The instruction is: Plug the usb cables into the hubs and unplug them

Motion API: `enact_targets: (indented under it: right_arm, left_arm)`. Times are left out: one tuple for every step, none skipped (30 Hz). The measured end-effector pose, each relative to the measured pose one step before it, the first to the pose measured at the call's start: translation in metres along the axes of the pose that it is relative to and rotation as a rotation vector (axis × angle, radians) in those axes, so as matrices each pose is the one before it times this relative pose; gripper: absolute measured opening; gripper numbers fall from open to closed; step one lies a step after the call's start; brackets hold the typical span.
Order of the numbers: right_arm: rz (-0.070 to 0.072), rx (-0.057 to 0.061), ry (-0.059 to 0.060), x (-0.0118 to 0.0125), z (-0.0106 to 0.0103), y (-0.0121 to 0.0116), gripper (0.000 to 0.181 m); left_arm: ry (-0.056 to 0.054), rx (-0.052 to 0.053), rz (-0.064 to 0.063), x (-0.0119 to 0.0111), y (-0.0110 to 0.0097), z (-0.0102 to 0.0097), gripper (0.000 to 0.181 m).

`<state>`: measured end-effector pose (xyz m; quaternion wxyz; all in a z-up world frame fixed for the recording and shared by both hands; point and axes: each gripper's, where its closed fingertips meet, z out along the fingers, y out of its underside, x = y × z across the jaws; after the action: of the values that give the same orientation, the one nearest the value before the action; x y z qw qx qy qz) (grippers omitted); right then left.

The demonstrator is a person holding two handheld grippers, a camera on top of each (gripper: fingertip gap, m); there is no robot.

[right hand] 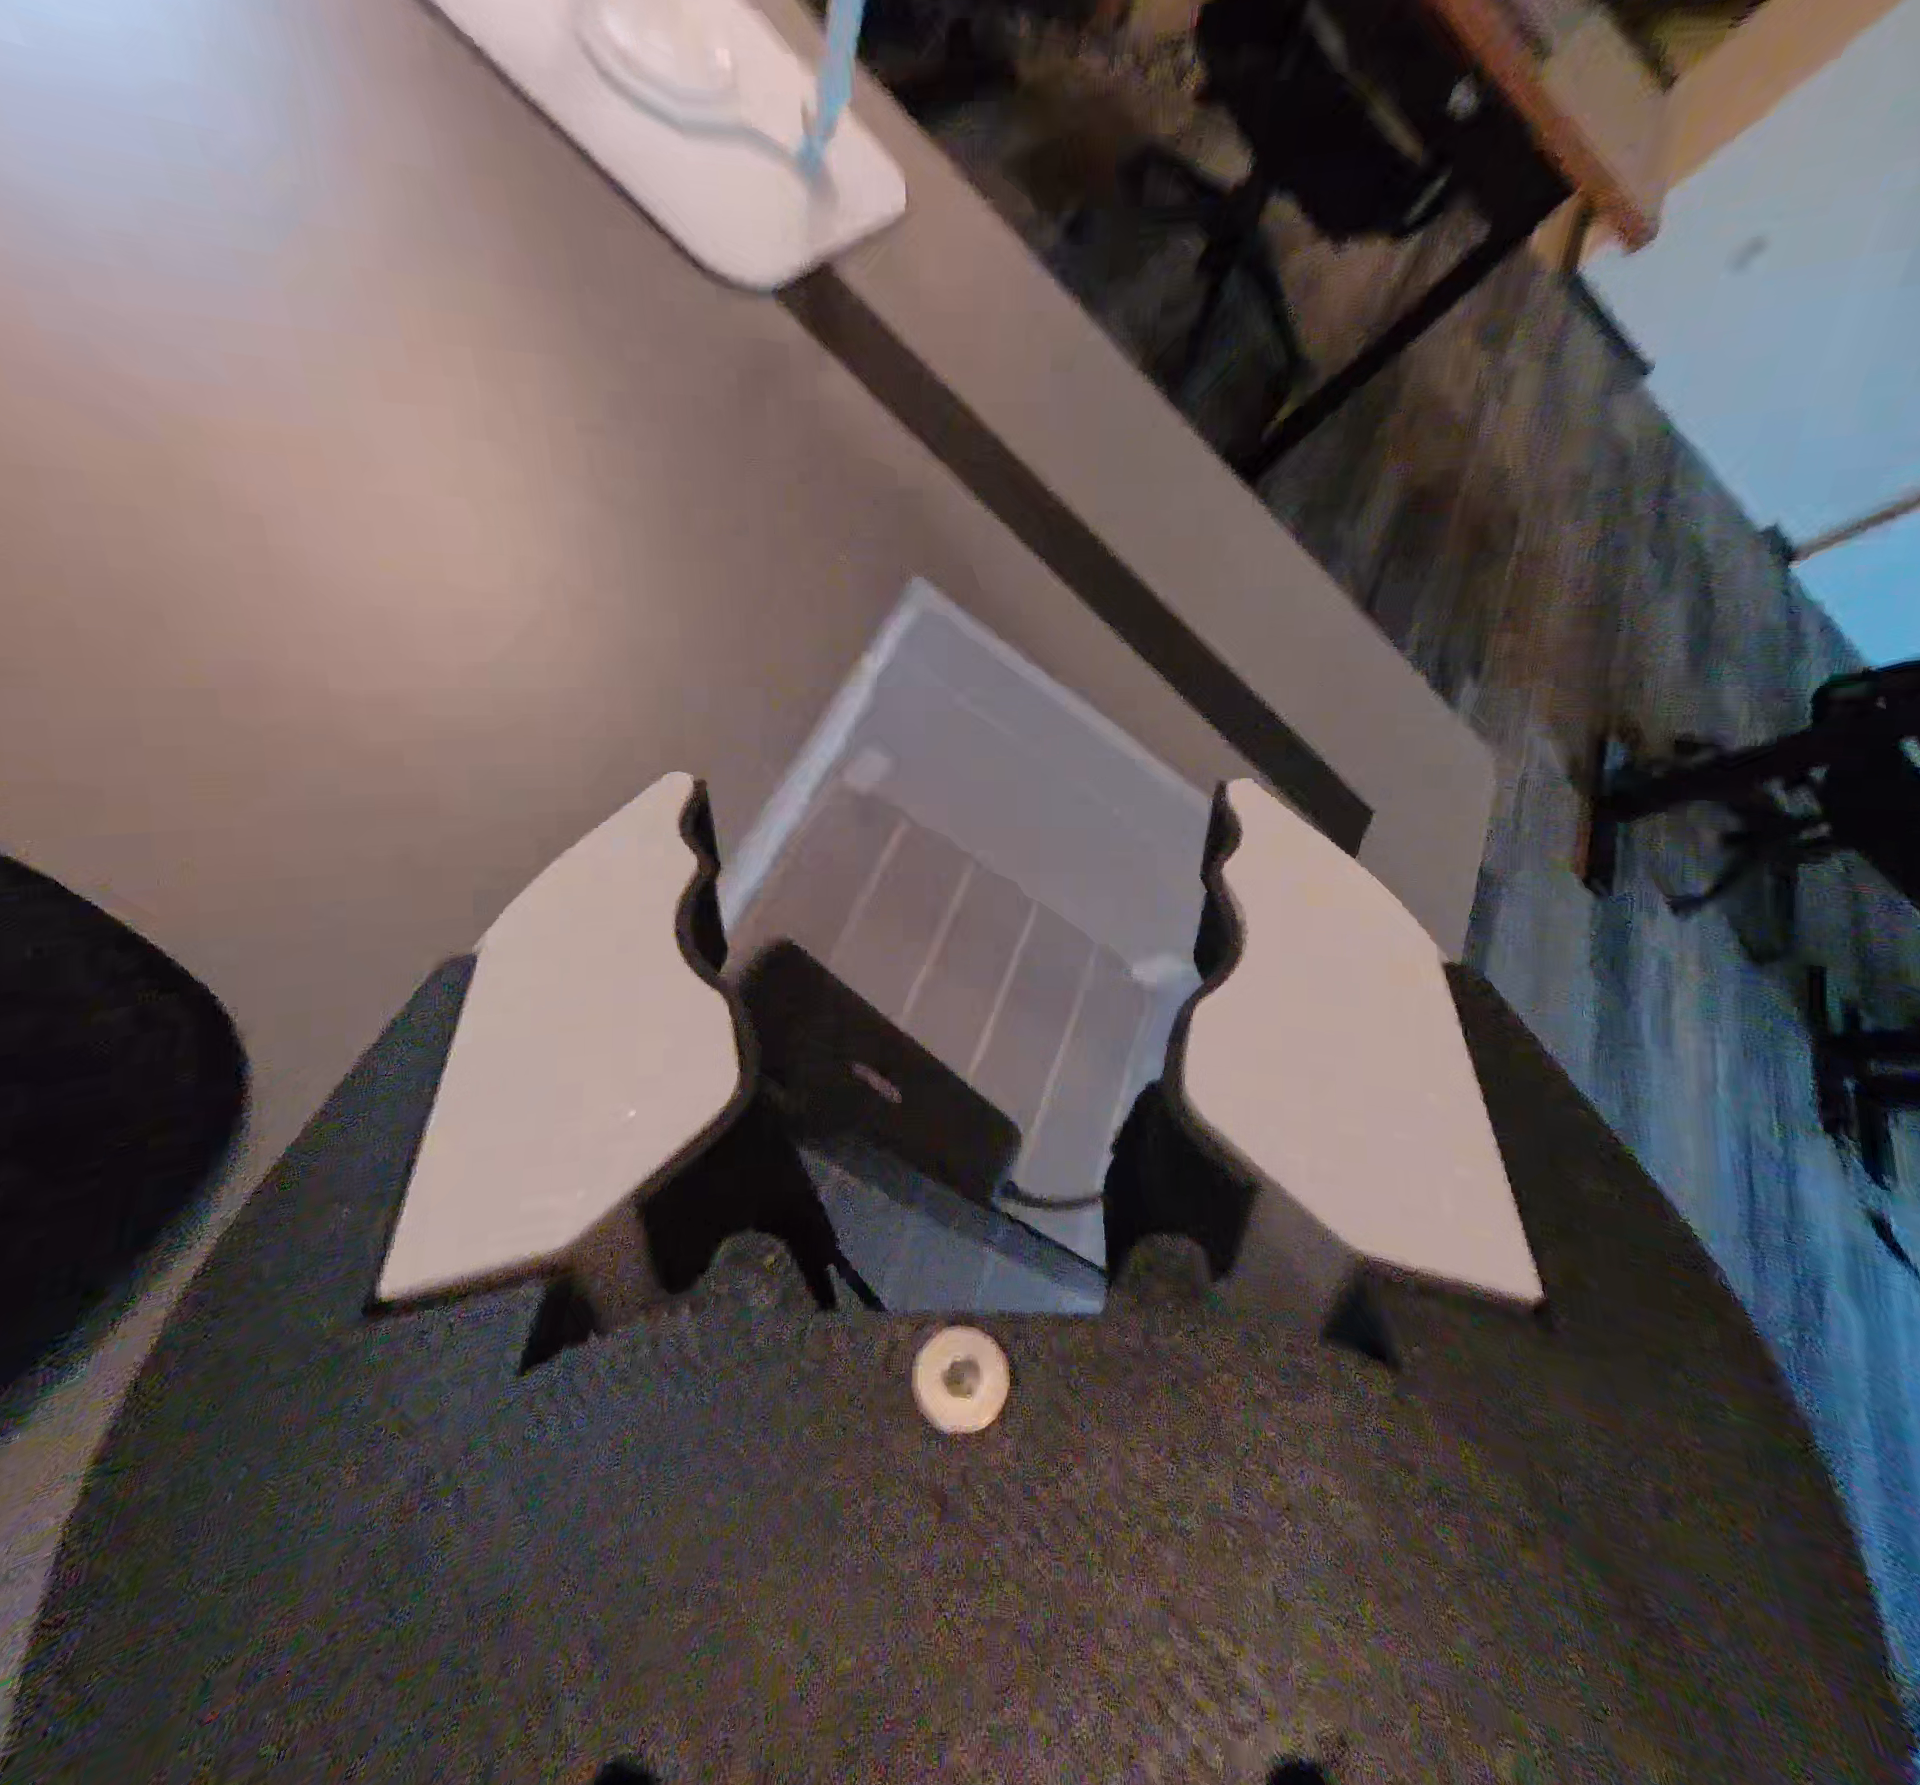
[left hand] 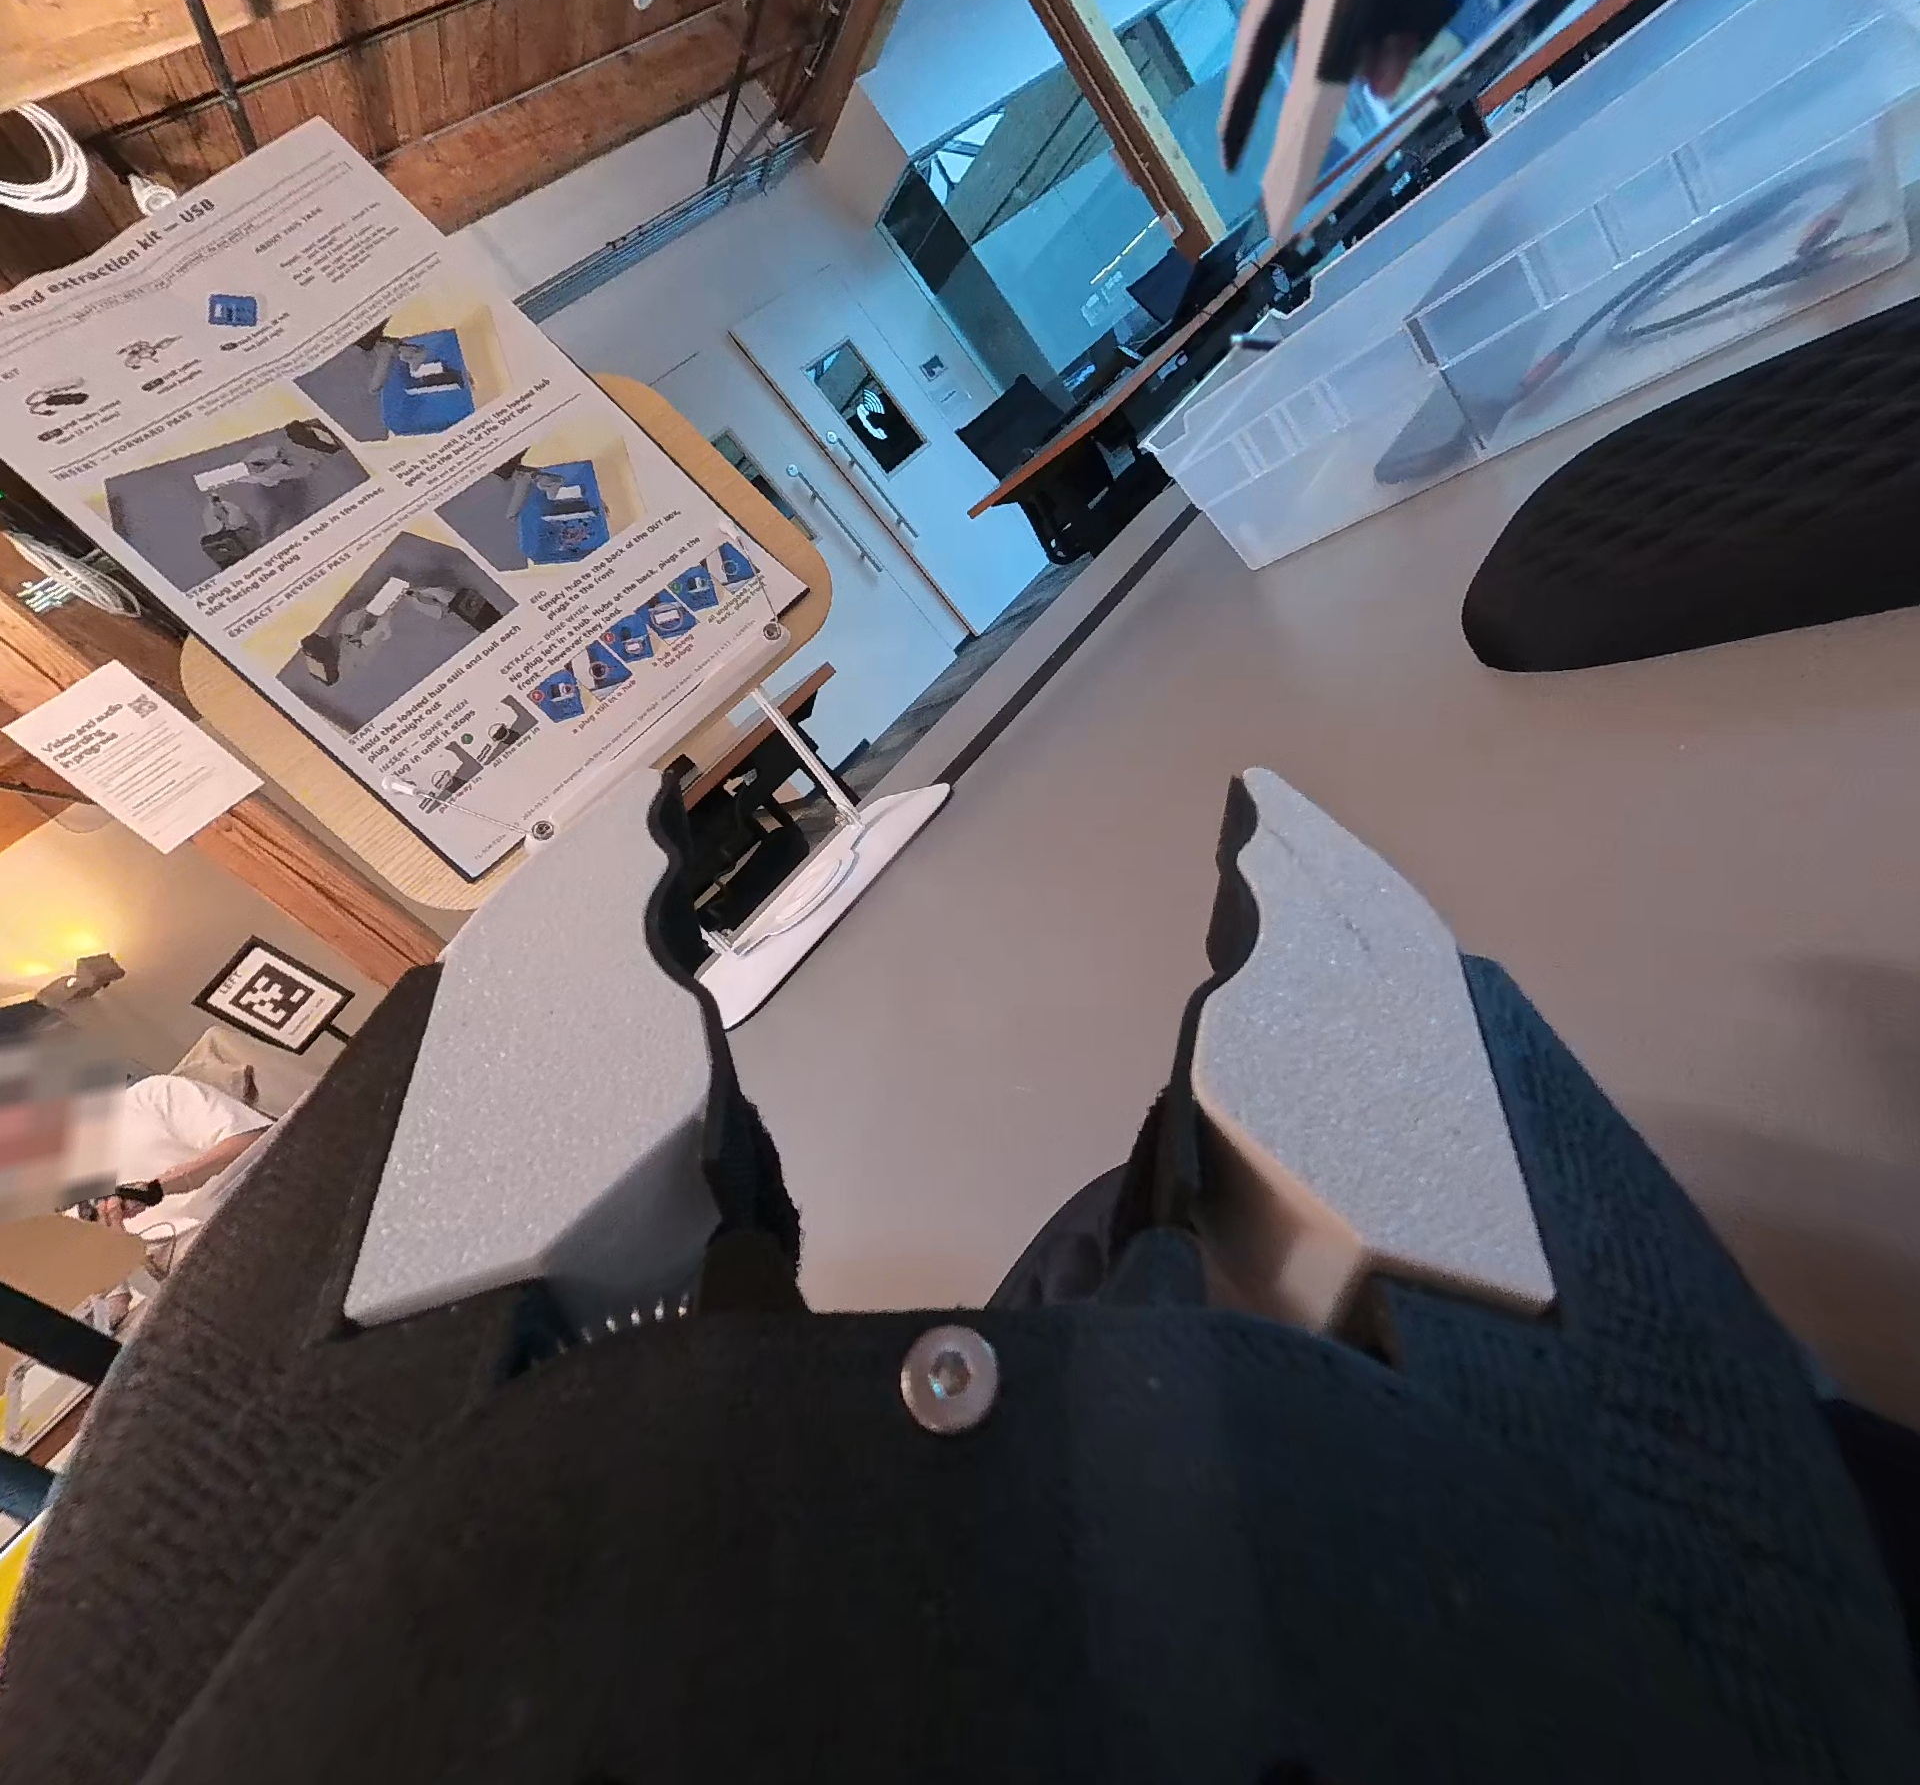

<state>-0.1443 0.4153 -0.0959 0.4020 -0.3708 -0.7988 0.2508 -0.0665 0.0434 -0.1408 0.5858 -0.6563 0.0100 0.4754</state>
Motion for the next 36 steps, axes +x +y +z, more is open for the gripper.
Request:
enact_targets:
  right_arm:
    - [0.0054,0.0998,0.0131,-0.00913,-0.01040,-0.01990,0.096]
    - [0.0015,0.1127,0.0065,-0.01224,-0.01036,-0.02221,0.103]
    - [-0.0017,0.1172,0.0014,-0.01446,-0.00934,-0.02265,0.107]
    - [0.0012,0.1169,-0.0015,-0.01623,-0.00774,-0.02178,0.110]
    - [0.0100,0.1155,-0.0020,-0.01733,-0.00573,-0.02034,0.112]
    - [0.0181,0.1111,-0.0022,-0.01763,-0.00323,-0.01760,0.111]
    - [0.0233,0.0996,-0.0033,-0.01780,-0.00094,-0.01274,0.112]
    - [0.0224,0.0769,-0.0046,-0.01712,0.00047,-0.00624,0.113]
    - [0.0148,0.0452,-0.0028,-0.01584,0.00145,0.00148,0.113]
    - [0.0061,0.0193,0.0028,-0.01390,0.00210,0.00788,0.113]
    - [-0.0038,0.0056,0.0080,-0.01174,0.00268,0.01220,0.113]
    - [-0.0175,-0.0031,0.0089,-0.01093,0.00312,0.01474,0.113]
    - [-0.0354,-0.0164,0.0003,-0.01151,0.00266,0.01623,0.115]
    - [-0.0463,-0.0308,-0.0052,-0.01108,0.00237,0.01607,0.116]
    - [-0.0377,-0.0384,-0.0086,-0.00974,0.00231,0.01437,0.119]
    - [-0.0206,-0.0508,-0.0367,-0.01061,0.00270,0.01053,0.127]
    - [-0.0179,-0.0449,-0.0408,-0.00832,0.00243,0.00478,0.127]
    - [-0.0186,-0.0079,-0.0121,-0.00394,0.00153,-0.00055,0.126]
    - [-0.0058,0.0258,-0.0058,-0.00364,0.00082,-0.00367,0.124]
    - [0.0150,0.0315,-0.0200,-0.00546,0.00033,-0.00388,0.125]
    - [0.0246,0.0162,-0.0196,-0.00468,0.00010,-0.00189,0.125]
    - [0.0109,0.0039,-0.0022,-0.00129,-0.00040,-0.00034,0.125]
    - [-0.0040,0.0029,0.0087,0.00098,-0.00074,-0.00048,0.125]
    - [-0.0005,0.0041,0.0080,0.00164,-0.00063,-0.00085,0.124]
    - [0.0102,0.0045,0.0048,0.00132,-0.00042,-0.00072,0.124]
    - [0.0150,0.0039,0.0021,0.00108,-0.00051,-0.00029,0.124]
    - [0.0132,0.0031,0.0018,0.00093,-0.00053,-0.00023,0.123]
    - [0.0096,0.0038,0.0024,0.00098,-0.00054,-0.00039,0.123]
    - [0.0071,0.0042,0.0023,0.00091,-0.00056,-0.00060,0.123]
    - [0.0064,0.0036,0.0037,0.00088,-0.00051,-0.00067,0.123]
    - [0.0068,0.0042,0.0039,0.00085,-0.00068,-0.00079,0.123]
    - [0.0072,0.0038,0.0014,0.00047,-0.00043,-0.00051,0.122]
    - [0.0068,0.0012,-0.0005,0.00032,-0.00024,0.00003,0.122]
    - [0.0060,-0.0009,-0.0002,0.00032,-0.00020,0.00026,0.121]
    - [0.0034,0.0003,0.0008,0.00033,-0.00017,0.00006,0.121]
    - [0.0005,0.0012,0.0005,0.00013,-0.00011,-0.00013,0.120]
  left_arm:
    - [0.0013,-0.0021,0.0018,0.00027,0.00028,0.00021,0.096]
    - [0.0014,-0.0013,0.0019,0.00039,0.00016,0.00006,0.096]
    - [0.0007,-0.0003,0.0019,0.00031,0.00004,0.00012,0.096]
    - [0.0006,-0.0001,0.0011,0.00018,0.00000,0.00000,0.096]
    - [-0.0003,0.0009,0.0005,-0.00008,-0.00027,-0.00013,0.096]
    - [-0.0005,0.0007,-0.0003,-0.00005,-0.00011,-0.00009,0.096]
    - [-0.0003,0.0001,-0.0013,-0.00005,0.00008,-0.00001,0.096]
    - [-0.0005,0.0006,-0.0012,-0.00009,-0.00012,-0.00002,0.096]
    - [-0.0007,0.0004,-0.0004,-0.00011,-0.00002,-0.00005,0.096]
    - [-0.0005,0.0002,-0.0001,-0.00006,-0.00005,-0.00012,0.096]
    - [-0.0004,0.0010,0.0004,0.00003,-0.00024,-0.00005,0.096]
    - [-0.0003,0.0005,0.0001,0.00007,-0.00005,-0.00004,0.095]
    - [0.0001,0.0004,-0.0001,0.00003,0.00009,0.00007,0.095]
    - [-0.0004,-0.0002,-0.0002,0.00002,-0.00001,0.00006,0.095]
    - [-0.0011,0.0010,0.0002,-0.00010,-0.00022,-0.00013,0.094]
    - [-0.0016,0.0024,0.0001,-0.00023,-0.00052,-0.00029,0.094]
    - [-0.0019,0.0041,-0.0021,-0.00047,-0.00101,-0.00041,0.093]
    - [-0.0037,0.0081,-0.0097,-0.00118,-0.00208,-0.00052,0.093]
    - [-0.0037,0.0124,-0.0215,-0.00172,-0.00320,-0.00060,0.092]
    - [-0.0003,0.0150,-0.0273,-0.00190,-0.00443,-0.00079,0.091]
    - [0.0057,0.0152,-0.0301,-0.00214,-0.00595,-0.00088,0.090]
    - [0.0147,0.0183,-0.0352,-0.00242,-0.00845,-0.00117,0.088]
    - [0.0192,0.0204,-0.0295,-0.00371,-0.01089,-0.00198,0.084]
    - [0.0114,0.0156,-0.0153,-0.00682,-0.01193,-0.00329,0.081]
    - [-0.0122,-0.0011,-0.0021,-0.01224,-0.01044,-0.00461,0.077]
    - [-0.0230,-0.0193,0.0126,-0.01610,-0.00774,-0.00570,0.074]
    - [-0.0236,-0.0316,0.0211,-0.01822,-0.00486,-0.00660,0.074]
    - [-0.0242,-0.0420,0.0173,-0.01981,-0.00144,-0.00734,0.074]
    - [-0.0201,-0.0544,0.0112,-0.02041,0.00292,-0.00705,0.074]
    - [-0.0150,-0.0710,0.0033,-0.02003,0.00839,-0.00612,0.075]
    - [-0.0063,-0.0897,-0.0081,-0.01885,0.01399,-0.00490,0.075]
    - [0.0075,-0.0974,-0.0210,-0.01634,0.01746,-0.00345,0.075]
    - [0.0247,-0.0940,-0.0328,-0.01293,0.01927,-0.00136,0.075]
    - [0.0388,-0.0955,-0.0401,-0.00989,0.02074,0.00047,0.073]
    - [0.0284,-0.0947,-0.0490,-0.01009,0.02108,0.00274,0.068]
    - [0.0202,-0.1098,-0.0426,-0.00979,0.02289,0.00493,0.063]
